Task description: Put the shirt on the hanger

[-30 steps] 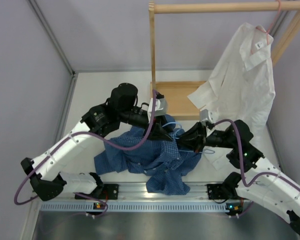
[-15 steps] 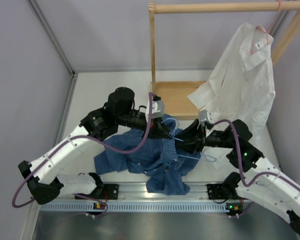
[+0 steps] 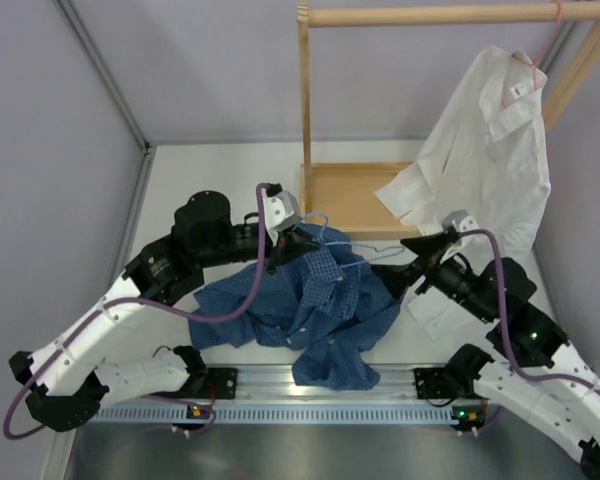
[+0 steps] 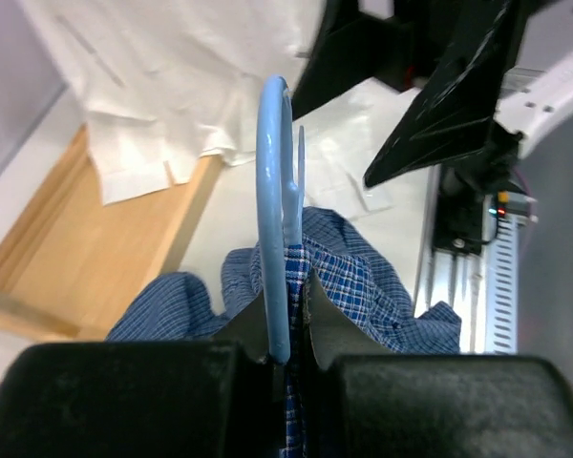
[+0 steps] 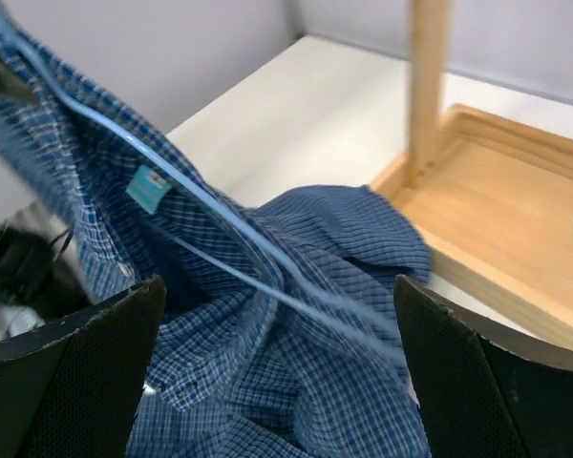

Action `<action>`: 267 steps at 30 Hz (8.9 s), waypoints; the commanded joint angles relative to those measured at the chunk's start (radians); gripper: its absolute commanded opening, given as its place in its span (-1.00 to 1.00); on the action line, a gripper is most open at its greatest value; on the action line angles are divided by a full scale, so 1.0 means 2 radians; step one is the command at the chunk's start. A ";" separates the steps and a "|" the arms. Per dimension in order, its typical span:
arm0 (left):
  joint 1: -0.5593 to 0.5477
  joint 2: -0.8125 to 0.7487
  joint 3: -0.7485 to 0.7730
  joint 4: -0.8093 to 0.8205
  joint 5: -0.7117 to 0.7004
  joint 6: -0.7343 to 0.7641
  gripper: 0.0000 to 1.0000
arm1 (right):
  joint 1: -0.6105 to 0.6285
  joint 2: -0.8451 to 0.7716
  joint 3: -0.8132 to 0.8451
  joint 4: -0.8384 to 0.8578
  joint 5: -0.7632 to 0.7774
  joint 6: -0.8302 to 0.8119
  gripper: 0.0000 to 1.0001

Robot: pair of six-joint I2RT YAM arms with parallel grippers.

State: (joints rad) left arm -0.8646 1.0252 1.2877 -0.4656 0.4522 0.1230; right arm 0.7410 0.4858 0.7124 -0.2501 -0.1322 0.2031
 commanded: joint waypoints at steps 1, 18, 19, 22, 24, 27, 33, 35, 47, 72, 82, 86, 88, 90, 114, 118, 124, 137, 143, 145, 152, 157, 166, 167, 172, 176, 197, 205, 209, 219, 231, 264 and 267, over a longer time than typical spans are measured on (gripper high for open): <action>0.000 -0.009 0.006 0.010 -0.107 -0.021 -1.00 | -0.004 -0.020 0.030 -0.083 0.152 0.074 0.99; 0.000 -0.048 -0.044 0.016 -0.233 -0.132 -1.00 | -0.003 0.026 -0.185 0.198 -0.047 0.362 0.40; 0.000 -0.050 -0.046 0.017 -0.232 -0.134 -1.00 | -0.002 0.048 -0.195 0.244 -0.057 0.370 0.38; 0.000 -0.062 -0.052 0.026 -0.231 -0.135 -1.00 | 0.000 0.087 -0.224 0.326 -0.077 0.401 0.29; 0.000 -0.065 -0.055 0.027 -0.230 -0.134 -1.00 | 0.005 0.102 -0.235 0.359 -0.085 0.414 0.23; 0.000 -0.065 -0.059 0.027 -0.228 -0.134 -1.00 | 0.010 0.122 -0.231 0.380 -0.084 0.415 0.15; 0.000 -0.067 -0.070 0.037 -0.232 -0.134 -1.00 | 0.025 0.125 -0.233 0.372 -0.067 0.428 -0.03; 0.000 -0.066 -0.072 0.040 -0.238 -0.134 -1.00 | 0.032 0.119 -0.244 0.369 -0.053 0.448 -0.09; 0.000 -0.072 -0.098 0.094 -0.233 -0.145 -1.00 | 0.074 0.087 -0.244 0.332 0.002 0.491 -0.14; 0.000 -0.108 -0.147 0.141 -0.230 -0.154 -1.00 | 0.117 0.179 -0.254 0.438 0.074 0.531 -0.33; 0.000 -0.121 -0.157 0.140 -0.247 -0.147 -1.00 | 0.130 0.194 -0.253 0.468 0.065 0.545 -0.51; 0.000 -0.121 -0.161 0.140 -0.250 -0.147 -1.00 | 0.133 0.179 -0.245 0.453 0.060 0.545 -0.40; 0.000 -0.120 -0.161 0.140 -0.248 -0.148 -1.00 | 0.134 0.174 -0.242 0.449 0.059 0.544 -0.39; 0.000 -0.118 -0.161 0.142 -0.245 -0.149 -1.00 | 0.134 0.170 -0.242 0.443 0.064 0.544 -0.40; 0.000 -0.164 -0.157 0.118 -0.228 -0.161 -1.00 | 0.013 0.167 -0.202 0.311 0.075 0.425 -1.00; 0.000 -0.171 -0.164 0.096 -0.185 -0.172 -1.00 | -0.082 0.177 -0.184 0.311 -0.001 0.397 -1.00; 0.000 -0.184 -0.183 0.075 -0.172 -0.181 -1.00 | -0.156 0.208 -0.147 0.287 -0.069 0.368 -1.00; 0.000 -0.171 -0.169 0.010 -0.155 -0.163 -1.00 | -0.226 0.259 -0.043 0.225 -0.139 0.257 -1.00; 0.000 -0.135 -0.136 0.007 -0.230 -0.179 -1.00 | -0.199 0.230 -0.011 0.211 -0.175 0.206 -1.00; 0.000 -0.113 -0.112 0.009 -0.292 -0.204 -1.00 | -0.164 0.218 -0.008 0.209 -0.188 0.198 -1.00; 0.000 -0.042 -0.046 0.106 -0.367 -0.216 -1.00 | -0.045 0.190 -0.003 0.255 -0.195 0.211 -1.00; 0.007 0.027 0.017 0.138 -0.326 -0.188 -1.00 | -0.018 0.190 -0.021 0.344 -0.208 0.266 -1.00; 0.024 -0.012 -0.054 0.224 -0.084 -0.092 -1.00 | -0.068 0.180 -0.033 0.192 -0.107 0.216 -0.92; 0.024 -0.016 -0.059 0.217 -0.073 -0.083 -1.00 | -0.073 0.174 -0.033 0.179 -0.118 0.207 -0.66; 0.025 -0.019 -0.072 0.190 -0.027 -0.034 -1.00 | -0.081 0.103 -0.007 0.049 -0.159 0.088 0.08; 0.025 0.003 -0.052 0.150 -0.035 -0.027 -1.00 | -0.095 0.052 0.062 -0.105 -0.144 0.021 0.34; 0.016 0.069 -0.015 0.126 0.214 -0.056 -1.00 | -0.094 0.166 0.188 0.079 -0.425 0.037 0.47; 0.011 0.076 -0.017 0.126 0.226 -0.055 -1.00 | -0.076 0.220 0.188 0.169 -0.441 0.079 0.15; 0.011 0.080 -0.013 0.127 0.227 -0.054 -1.00 | -0.062 0.249 0.194 0.189 -0.446 0.086 -0.55; 0.012 0.025 -0.016 0.122 0.019 -0.058 0.39 | -0.060 0.201 0.190 0.147 -0.329 0.056 -1.00; 0.011 -0.165 -0.104 0.122 -0.431 -0.122 0.96 | -0.061 0.178 0.301 -0.023 -0.160 -0.006 -1.00; 0.173 -0.037 -0.182 0.154 -0.425 -0.294 -0.86 | -0.061 0.163 0.352 -0.091 -0.085 -0.026 -1.00; 0.172 -0.065 -0.188 0.185 -0.357 -0.279 -0.94 | -0.061 0.183 0.367 -0.086 -0.088 -0.026 -1.00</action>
State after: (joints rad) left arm -0.5243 0.9588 0.9211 -0.2020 -0.4236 -0.4561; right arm 0.6136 0.8173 1.3811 -0.4816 -0.2974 0.1413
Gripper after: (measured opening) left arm 0.050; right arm 0.005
